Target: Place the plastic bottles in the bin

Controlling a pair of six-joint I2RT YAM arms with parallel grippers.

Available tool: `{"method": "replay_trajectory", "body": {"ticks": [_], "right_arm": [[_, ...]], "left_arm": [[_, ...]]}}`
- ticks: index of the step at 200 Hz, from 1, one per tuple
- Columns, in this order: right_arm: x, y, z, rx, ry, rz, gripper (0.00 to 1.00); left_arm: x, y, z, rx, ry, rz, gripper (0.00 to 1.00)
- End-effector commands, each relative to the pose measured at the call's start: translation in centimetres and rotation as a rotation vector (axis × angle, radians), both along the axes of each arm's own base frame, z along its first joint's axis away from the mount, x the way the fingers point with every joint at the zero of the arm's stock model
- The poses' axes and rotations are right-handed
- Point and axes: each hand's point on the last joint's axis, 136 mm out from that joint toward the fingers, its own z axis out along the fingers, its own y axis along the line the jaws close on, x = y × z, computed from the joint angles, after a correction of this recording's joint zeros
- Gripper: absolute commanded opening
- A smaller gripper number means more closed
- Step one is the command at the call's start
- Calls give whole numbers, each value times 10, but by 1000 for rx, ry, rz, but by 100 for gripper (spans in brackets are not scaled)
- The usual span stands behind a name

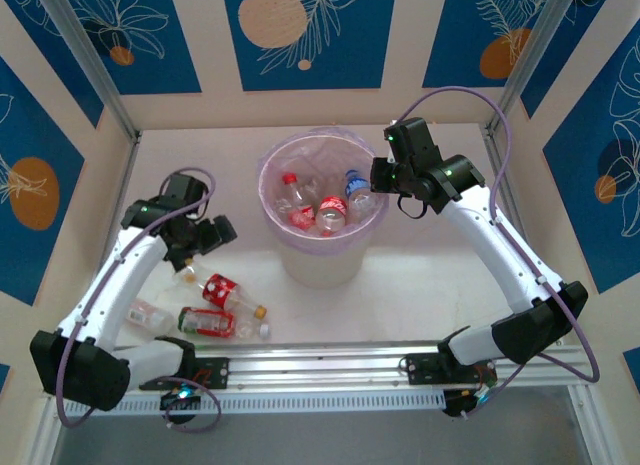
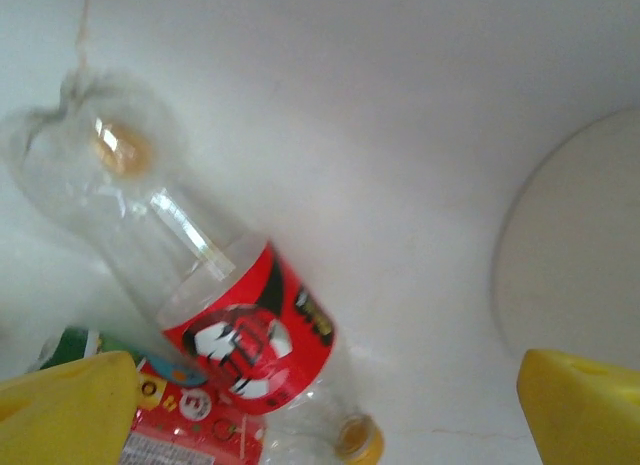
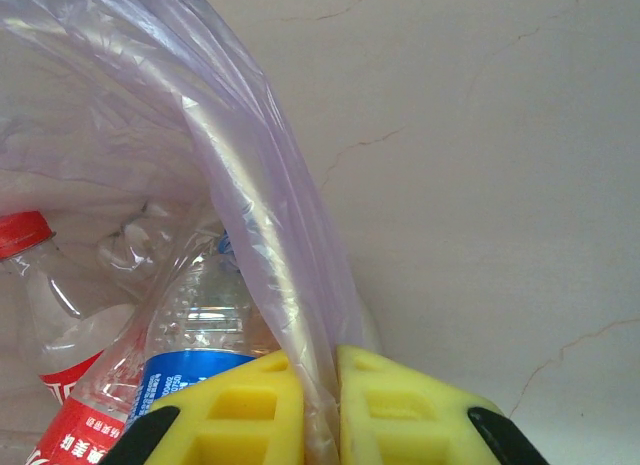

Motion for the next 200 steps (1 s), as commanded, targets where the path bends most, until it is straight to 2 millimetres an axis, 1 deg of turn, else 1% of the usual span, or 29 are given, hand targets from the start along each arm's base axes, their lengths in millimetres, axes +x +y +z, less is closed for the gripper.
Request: {"method": "replay_trajectory", "body": {"ticks": [1, 30, 39, 61, 86, 131, 157, 173, 200], "right_arm": [[4, 11, -4, 23, 11, 39, 14], [3, 9, -5, 22, 15, 32, 14], [2, 9, -6, 23, 18, 30, 14], [2, 9, -8, 27, 20, 29, 14], [1, 9, -9, 24, 25, 30, 14], [2, 10, -9, 26, 22, 29, 15], [3, 10, -12, 21, 30, 28, 14], [3, 10, -13, 20, 32, 27, 14], [4, 11, -15, 24, 36, 25, 14]], "left_arm": [[-5, 1, -13, -47, 2, 92, 94], [-13, -4, -42, -92, 54, 150, 92], [-16, -2, -52, -85, 71, 164, 92], [-18, 3, -67, -62, 82, 187, 88], [-17, -2, -81, -86, 107, 208, 88], [-18, -2, -102, -86, 146, 245, 88], [-15, 0, -107, -73, 141, 264, 90], [-12, -2, -111, -81, 142, 266, 91], [-10, -6, -124, -98, 154, 276, 94]]}}
